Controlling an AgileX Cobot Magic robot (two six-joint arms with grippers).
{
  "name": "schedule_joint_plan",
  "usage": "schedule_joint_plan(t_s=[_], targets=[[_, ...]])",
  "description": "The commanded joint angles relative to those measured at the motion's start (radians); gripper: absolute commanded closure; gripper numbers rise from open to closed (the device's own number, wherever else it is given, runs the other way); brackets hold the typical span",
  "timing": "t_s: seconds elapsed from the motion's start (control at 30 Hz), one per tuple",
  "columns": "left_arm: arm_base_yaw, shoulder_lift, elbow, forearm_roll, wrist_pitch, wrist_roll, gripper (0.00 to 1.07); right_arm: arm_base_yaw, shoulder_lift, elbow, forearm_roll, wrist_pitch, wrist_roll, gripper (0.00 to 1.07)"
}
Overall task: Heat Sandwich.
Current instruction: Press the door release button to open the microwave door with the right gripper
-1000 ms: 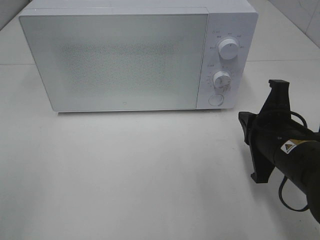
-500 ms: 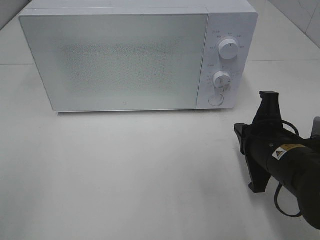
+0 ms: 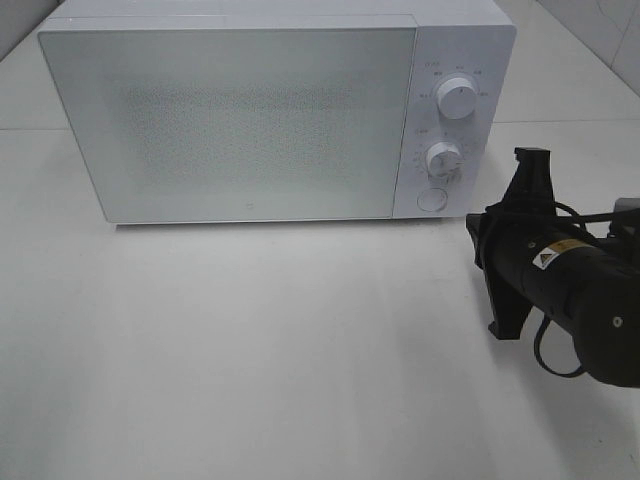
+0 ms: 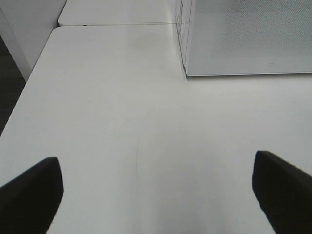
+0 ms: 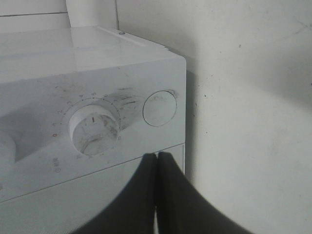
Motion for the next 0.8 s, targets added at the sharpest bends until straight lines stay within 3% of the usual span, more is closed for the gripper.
schedule_joint_plan(t_s=[0.03, 0.8], targets=[[0.004, -0.022, 0.002, -0.005, -0.007, -0.005, 0.05, -0.024, 0.038, -0.042, -0.061, 0.011, 0.009, 1.07], [0.004, -0.022, 0.002, -0.005, -0.007, -0.005, 0.05, -0.112, 0.265, -0.295, -0.158, 0.087, 0.027, 1.07]])
